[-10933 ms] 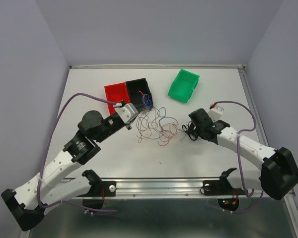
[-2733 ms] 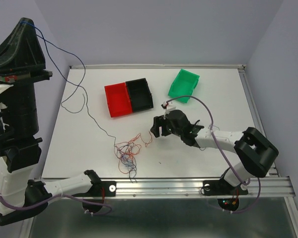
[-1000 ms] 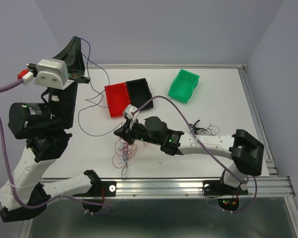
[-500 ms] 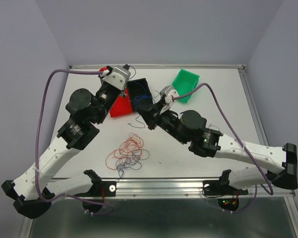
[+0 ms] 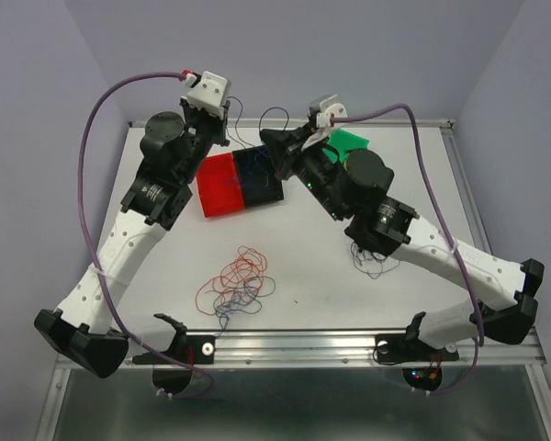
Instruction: Untangle the cables
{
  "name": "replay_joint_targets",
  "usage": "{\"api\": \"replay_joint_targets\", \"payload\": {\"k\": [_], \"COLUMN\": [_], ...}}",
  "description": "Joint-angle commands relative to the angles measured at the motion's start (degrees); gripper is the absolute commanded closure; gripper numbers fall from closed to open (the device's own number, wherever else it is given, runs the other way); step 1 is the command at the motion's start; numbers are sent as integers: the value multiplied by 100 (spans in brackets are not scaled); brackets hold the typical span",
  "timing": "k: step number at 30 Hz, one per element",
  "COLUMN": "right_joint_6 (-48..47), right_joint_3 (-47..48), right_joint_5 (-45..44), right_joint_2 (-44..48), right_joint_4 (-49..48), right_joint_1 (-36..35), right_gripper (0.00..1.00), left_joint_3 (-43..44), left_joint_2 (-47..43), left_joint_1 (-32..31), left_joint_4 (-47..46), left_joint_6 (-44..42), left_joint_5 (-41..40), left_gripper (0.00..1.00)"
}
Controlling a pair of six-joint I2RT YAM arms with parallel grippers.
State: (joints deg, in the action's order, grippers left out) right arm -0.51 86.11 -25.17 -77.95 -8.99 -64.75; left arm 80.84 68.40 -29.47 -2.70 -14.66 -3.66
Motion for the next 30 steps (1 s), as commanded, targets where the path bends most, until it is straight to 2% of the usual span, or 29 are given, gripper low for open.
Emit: {"api": "replay_joint_targets", "payload": {"k": [1, 8, 17, 30], "right_joint_6": [648, 1229, 1387, 1537], "right_joint_3": [504, 1003, 2102, 2235], "right_joint_5": [792, 2110, 2482, 2921], "right_joint_2": [-448, -1676, -2997, -4025], "right_joint_4": [442, 442, 434, 38], "right_joint_1": [893, 1641, 1703, 1711], "right_gripper": [99, 99, 99, 99], "left_joint_3": [529, 626, 416, -718], "left_joint_2": [164, 586, 1017, 674], "left_joint_1": [371, 1039, 1672, 1849], "left_joint_4": [-29, -204, -213, -679], "left_joint_6": [419, 507, 578, 507], "left_joint_5": [340, 752, 1368, 1262], "left_gripper": [100, 100, 100, 100]}}
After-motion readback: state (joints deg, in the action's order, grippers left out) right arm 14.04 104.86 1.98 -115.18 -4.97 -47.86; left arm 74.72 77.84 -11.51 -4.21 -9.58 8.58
